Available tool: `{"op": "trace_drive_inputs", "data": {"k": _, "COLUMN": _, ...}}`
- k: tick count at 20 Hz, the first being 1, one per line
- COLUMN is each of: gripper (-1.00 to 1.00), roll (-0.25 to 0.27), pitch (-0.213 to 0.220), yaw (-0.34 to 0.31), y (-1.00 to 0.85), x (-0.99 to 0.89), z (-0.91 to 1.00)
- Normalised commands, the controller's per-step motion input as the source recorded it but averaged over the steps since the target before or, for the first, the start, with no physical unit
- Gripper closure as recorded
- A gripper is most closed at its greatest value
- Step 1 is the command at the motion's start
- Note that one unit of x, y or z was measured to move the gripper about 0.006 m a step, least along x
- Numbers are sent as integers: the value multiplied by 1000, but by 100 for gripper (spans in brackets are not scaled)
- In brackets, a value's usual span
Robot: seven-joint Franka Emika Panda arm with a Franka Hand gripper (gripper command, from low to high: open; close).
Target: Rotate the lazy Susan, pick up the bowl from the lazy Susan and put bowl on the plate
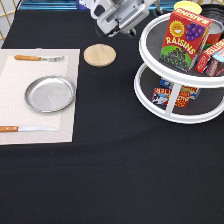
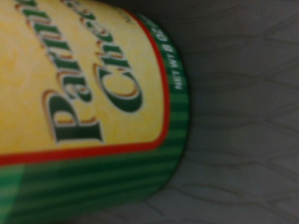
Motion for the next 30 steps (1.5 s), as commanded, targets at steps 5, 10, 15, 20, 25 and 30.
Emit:
{"op": "trace_drive_inputs", "data": {"k": 5, "gripper": -100, "roll": -65, "pitch": -5, "yaw": -24, "y": -47, "x": -5, "z": -209}}
{"op": "trace_drive_inputs", "data": {"k": 10, "gripper": -100, "roll": -81, "pitch": 0, "yaw": 0, "y": -12, "x": 102, "z": -43}}
{"op": "trace_drive_inputs", "data": {"k": 15, "gripper": -100, "roll": -114, "pitch": -8, "yaw": 0, "y": 8, "x": 275, "z": -19}}
{"op": "trace_drive_inputs", "data": {"k": 20, "gripper": -100, "roll": -118, "pitch": -18, "yaw": 0, "y": 0, "x": 361, "z": -45}}
{"op": "trace_drive_inputs", "data": {"k": 25, "gripper": -100, "roll": -113, "pitch": 5, "yaw": 0, "y": 0, "x": 581, "z": -3}}
{"op": "trace_drive_inputs", "data": {"k": 30, "gripper": -100, "roll": -60, "pitch": 55, "yaw": 3, "y": 0, "x": 861, "z": 0}}
